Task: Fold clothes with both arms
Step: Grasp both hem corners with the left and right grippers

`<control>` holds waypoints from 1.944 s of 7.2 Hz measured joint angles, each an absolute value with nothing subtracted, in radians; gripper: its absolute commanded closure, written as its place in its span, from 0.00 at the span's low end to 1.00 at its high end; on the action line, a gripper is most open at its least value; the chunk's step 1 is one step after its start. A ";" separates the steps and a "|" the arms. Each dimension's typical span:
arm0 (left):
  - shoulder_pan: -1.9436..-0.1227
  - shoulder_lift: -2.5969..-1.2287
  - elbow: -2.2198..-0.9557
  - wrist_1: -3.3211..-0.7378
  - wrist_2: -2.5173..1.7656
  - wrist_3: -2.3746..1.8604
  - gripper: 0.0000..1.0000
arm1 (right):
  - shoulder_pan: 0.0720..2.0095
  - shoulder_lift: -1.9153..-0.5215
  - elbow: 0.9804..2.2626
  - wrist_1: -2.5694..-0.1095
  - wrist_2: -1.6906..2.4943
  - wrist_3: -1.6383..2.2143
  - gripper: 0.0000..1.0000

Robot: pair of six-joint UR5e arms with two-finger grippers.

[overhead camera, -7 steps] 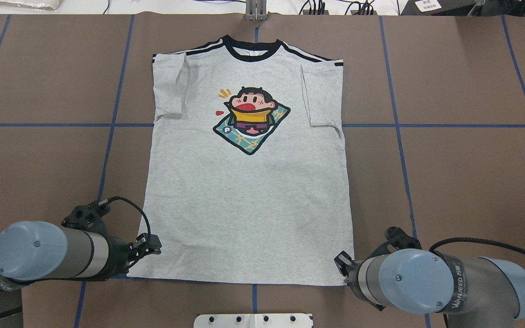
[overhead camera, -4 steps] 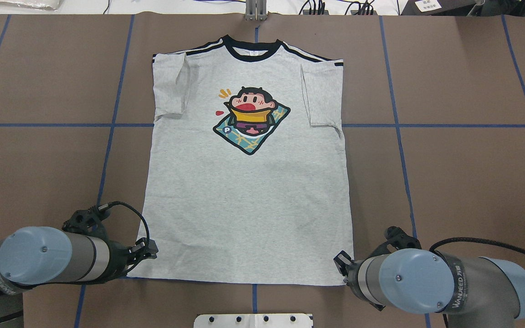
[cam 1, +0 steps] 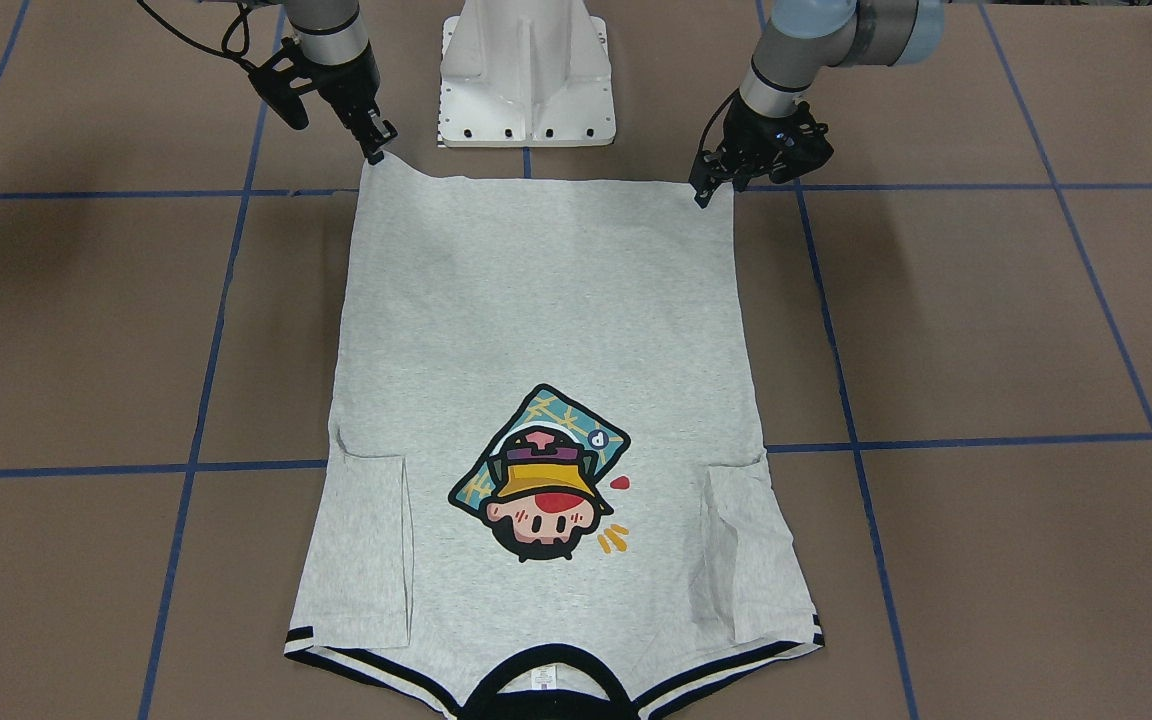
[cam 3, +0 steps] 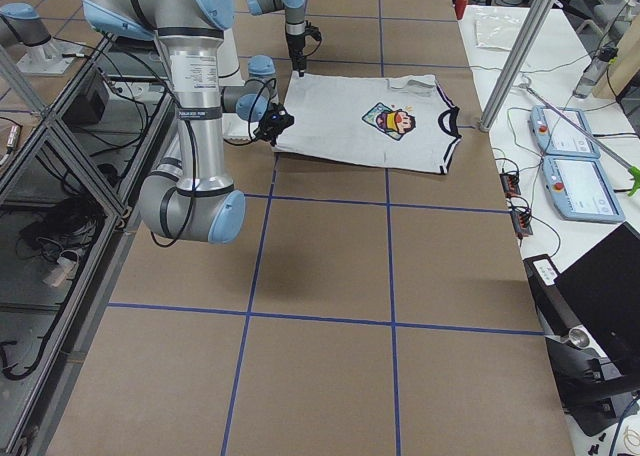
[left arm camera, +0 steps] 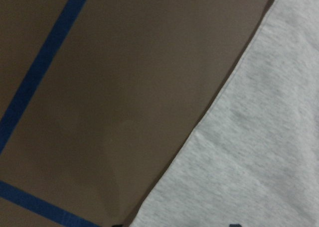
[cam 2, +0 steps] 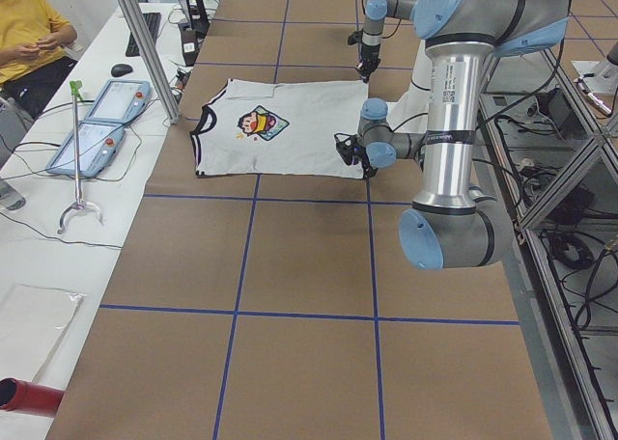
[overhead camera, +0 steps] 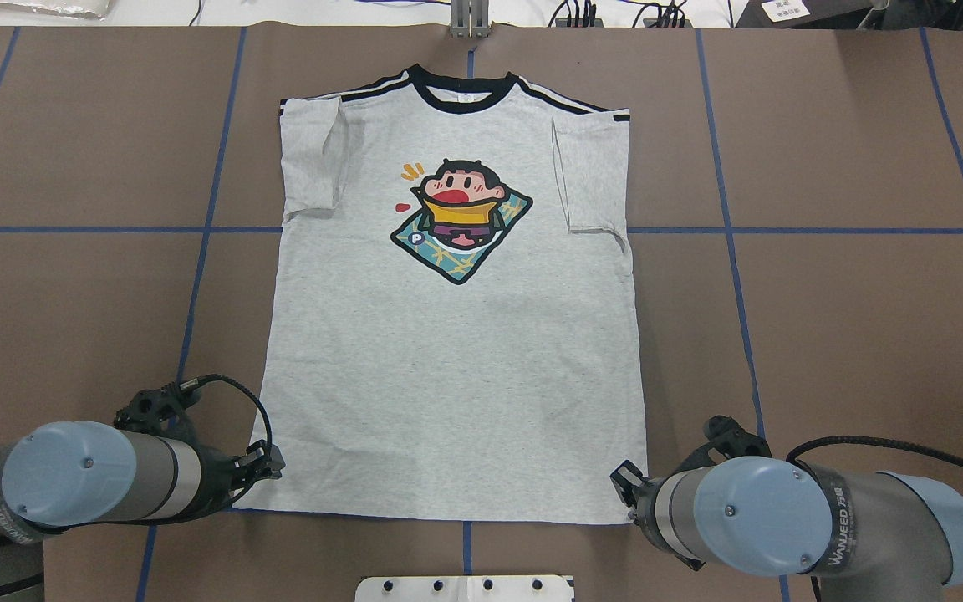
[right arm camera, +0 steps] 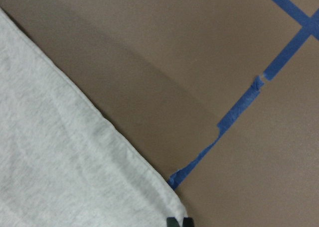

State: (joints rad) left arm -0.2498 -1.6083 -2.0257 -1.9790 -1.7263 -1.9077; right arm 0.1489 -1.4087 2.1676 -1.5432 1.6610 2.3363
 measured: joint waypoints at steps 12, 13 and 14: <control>-0.229 -1.607 -2.048 -1.936 -1.735 -1.907 1.00 | 0.151 -1.409 2.163 -1.543 1.658 2.335 1.00; -0.227 -1.611 -2.075 -1.915 -1.736 -1.907 1.00 | 0.153 -1.413 2.165 -1.543 1.658 2.335 1.00; -0.222 -1.617 -2.098 -1.900 -1.736 -1.907 1.00 | 0.155 -1.420 2.168 -1.543 1.657 2.335 1.00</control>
State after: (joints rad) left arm -0.2225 -1.6175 -2.0980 -1.9003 -1.7362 -1.9070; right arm 0.1546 -1.4196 2.1684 -1.5435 1.6572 2.3351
